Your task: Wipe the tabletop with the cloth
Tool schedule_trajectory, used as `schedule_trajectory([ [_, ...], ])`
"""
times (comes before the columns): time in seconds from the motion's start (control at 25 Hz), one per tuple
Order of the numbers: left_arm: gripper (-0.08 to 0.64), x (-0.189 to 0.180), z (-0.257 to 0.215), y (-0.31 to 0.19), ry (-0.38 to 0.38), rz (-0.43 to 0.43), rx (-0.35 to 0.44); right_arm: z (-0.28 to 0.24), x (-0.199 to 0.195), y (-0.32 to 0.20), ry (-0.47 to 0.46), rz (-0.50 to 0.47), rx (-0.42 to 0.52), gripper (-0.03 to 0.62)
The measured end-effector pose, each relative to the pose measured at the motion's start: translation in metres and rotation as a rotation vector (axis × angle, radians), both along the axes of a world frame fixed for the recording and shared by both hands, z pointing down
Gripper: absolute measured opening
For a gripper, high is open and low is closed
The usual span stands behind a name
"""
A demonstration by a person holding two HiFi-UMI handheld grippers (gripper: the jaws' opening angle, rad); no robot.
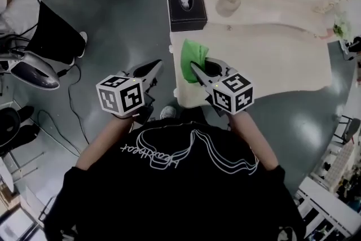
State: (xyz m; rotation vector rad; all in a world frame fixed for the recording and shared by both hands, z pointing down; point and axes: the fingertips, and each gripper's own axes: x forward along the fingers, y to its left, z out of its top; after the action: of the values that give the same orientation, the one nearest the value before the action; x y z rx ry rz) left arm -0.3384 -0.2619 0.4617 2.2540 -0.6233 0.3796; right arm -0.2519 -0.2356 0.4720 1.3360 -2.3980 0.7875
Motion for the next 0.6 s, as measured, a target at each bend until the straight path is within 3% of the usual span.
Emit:
schedule_trajectory([
  [0.6,0.003,-0.003,0.008,0.0,-0.052,-0.237,-0.057,0.045,-0.013,-0.046,0.056,-0.201,-0.072,0.055],
])
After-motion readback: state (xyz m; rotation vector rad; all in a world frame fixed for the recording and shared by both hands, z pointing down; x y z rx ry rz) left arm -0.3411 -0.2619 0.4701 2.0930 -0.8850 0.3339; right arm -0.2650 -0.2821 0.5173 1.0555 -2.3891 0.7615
